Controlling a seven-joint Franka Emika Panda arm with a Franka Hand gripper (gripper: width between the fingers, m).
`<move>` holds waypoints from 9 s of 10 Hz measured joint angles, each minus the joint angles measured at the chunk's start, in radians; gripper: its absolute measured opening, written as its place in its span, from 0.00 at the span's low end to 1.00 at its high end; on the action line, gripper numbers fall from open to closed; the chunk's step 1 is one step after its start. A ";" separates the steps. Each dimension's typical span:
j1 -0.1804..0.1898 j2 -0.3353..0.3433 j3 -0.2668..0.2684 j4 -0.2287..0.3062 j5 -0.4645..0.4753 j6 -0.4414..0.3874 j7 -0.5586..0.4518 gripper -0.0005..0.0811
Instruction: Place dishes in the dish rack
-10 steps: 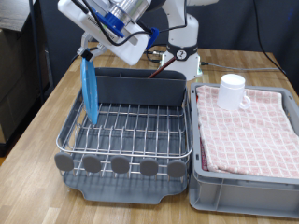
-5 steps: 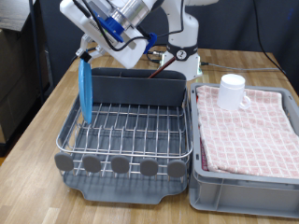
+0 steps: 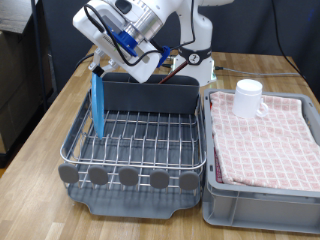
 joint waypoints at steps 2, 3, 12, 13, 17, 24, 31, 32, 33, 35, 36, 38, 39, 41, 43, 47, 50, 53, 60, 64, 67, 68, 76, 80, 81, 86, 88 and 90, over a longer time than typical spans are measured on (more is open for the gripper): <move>0.000 0.015 -0.010 -0.010 -0.057 0.021 0.072 0.03; 0.000 0.022 -0.014 -0.012 -0.082 0.027 0.103 0.03; 0.000 0.083 -0.033 -0.007 -0.167 0.082 0.249 0.03; 0.000 0.087 -0.034 -0.005 -0.169 0.088 0.252 0.03; 0.000 0.104 -0.044 0.004 -0.171 0.137 0.257 0.30; -0.050 0.115 -0.001 -0.059 0.604 0.254 -0.420 0.97; -0.056 0.000 0.043 -0.089 1.073 0.120 -0.865 0.99; -0.056 -0.018 0.043 -0.089 1.086 0.099 -0.887 0.99; -0.056 -0.036 0.043 -0.089 1.085 0.087 -0.893 0.99; -0.056 -0.078 0.048 -0.086 1.076 0.049 -0.896 0.99; -0.056 -0.100 0.053 -0.083 1.076 0.021 -0.909 0.99; -0.056 -0.117 0.058 -0.082 1.076 -0.008 -0.922 0.99; -0.050 -0.116 0.055 -0.079 1.134 -0.039 -0.947 0.99; -0.031 -0.123 0.065 -0.037 1.228 -0.212 -0.965 0.99; -0.007 -0.147 0.096 -0.004 1.285 -0.344 -0.964 0.99; 0.047 -0.192 0.189 -0.008 1.330 -0.393 -0.868 0.99; 0.060 -0.192 0.296 -0.023 1.303 -0.358 -0.599 0.99; 0.058 -0.191 0.308 -0.021 1.315 -0.362 -0.593 0.99; 0.151 -0.254 0.405 0.073 1.474 -0.637 -0.616 0.99; 0.210 -0.265 0.500 0.074 1.496 -0.691 -0.536 0.99; 0.240 -0.263 0.522 0.082 1.495 -0.728 -0.568 0.99; 0.237 -0.260 0.520 0.082 1.494 -0.732 -0.548 0.99; 0.235 -0.095 0.534 0.109 1.451 -0.827 -0.478 0.99; 0.239 -0.047 0.539 0.079 1.463 -0.796 -0.556 0.99; 0.239 -0.047 0.538 0.080 1.463 -0.799 -0.550 0.99; 0.253 -0.024 0.574 0.078 1.430 -0.828 -0.602 0.99; 0.258 -0.007 0.594 0.065 1.417 -0.806 -0.603 0.99; 0.259 0.016 0.611 0.059 1.404 -0.783 -0.600 0.99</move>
